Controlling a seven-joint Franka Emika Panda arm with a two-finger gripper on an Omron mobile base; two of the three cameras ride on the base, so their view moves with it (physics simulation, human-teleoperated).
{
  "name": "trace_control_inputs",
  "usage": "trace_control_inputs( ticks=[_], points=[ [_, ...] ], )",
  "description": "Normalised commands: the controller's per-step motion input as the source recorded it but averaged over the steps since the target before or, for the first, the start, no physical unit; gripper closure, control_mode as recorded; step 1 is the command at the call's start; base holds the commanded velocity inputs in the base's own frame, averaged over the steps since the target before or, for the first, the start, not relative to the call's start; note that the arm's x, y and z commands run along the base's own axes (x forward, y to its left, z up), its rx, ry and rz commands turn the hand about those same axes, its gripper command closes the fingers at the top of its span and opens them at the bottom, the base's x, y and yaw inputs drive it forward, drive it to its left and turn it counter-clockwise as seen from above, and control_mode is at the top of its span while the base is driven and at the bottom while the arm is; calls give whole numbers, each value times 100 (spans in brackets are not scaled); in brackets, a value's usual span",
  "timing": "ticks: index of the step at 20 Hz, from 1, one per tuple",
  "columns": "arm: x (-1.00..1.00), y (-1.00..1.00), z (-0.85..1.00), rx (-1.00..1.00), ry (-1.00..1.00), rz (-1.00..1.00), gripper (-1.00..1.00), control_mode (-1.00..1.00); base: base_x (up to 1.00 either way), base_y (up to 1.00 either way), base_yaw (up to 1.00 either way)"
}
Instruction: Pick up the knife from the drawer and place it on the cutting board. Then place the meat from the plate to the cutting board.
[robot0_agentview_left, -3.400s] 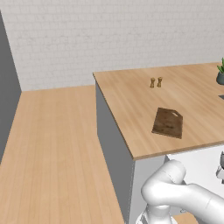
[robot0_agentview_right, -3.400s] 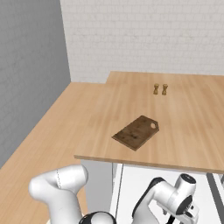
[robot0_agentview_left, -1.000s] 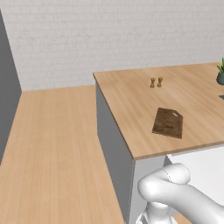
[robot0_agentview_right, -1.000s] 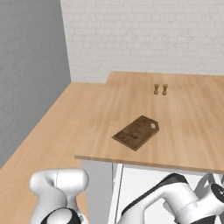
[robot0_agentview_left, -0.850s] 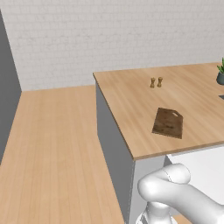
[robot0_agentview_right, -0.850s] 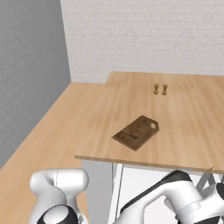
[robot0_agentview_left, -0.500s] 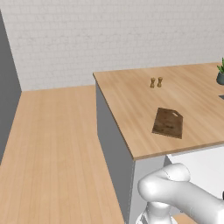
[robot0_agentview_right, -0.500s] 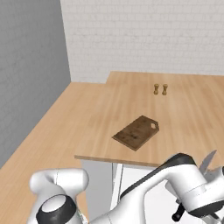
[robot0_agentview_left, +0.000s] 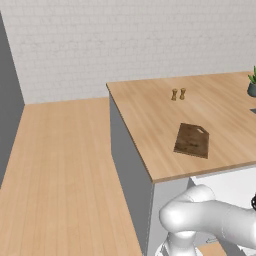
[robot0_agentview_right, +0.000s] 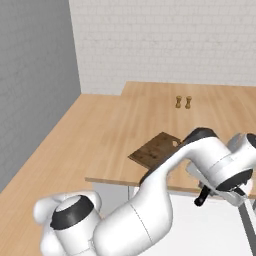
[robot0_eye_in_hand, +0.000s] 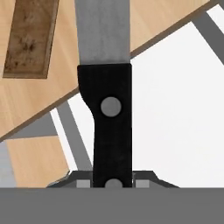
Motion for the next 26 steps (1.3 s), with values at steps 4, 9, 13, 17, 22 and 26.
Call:
trace_control_inputs(
  ticks=[4,9,13,17,22,26],
  points=[
    [94,56,49,0,16,1,100,-100,0,0,0],
    [100,77,24,-1,30,0,100,-100,0,0,0],
    [94,89,8,-2,31,0,100,-100,0,0,0],
    [64,77,-9,-1,22,0,100,-100,0,0,0],
    [76,65,-12,-2,24,0,100,-100,0,0,0],
    [96,12,-11,-1,15,0,100,-100,0,0,0]
  ],
)
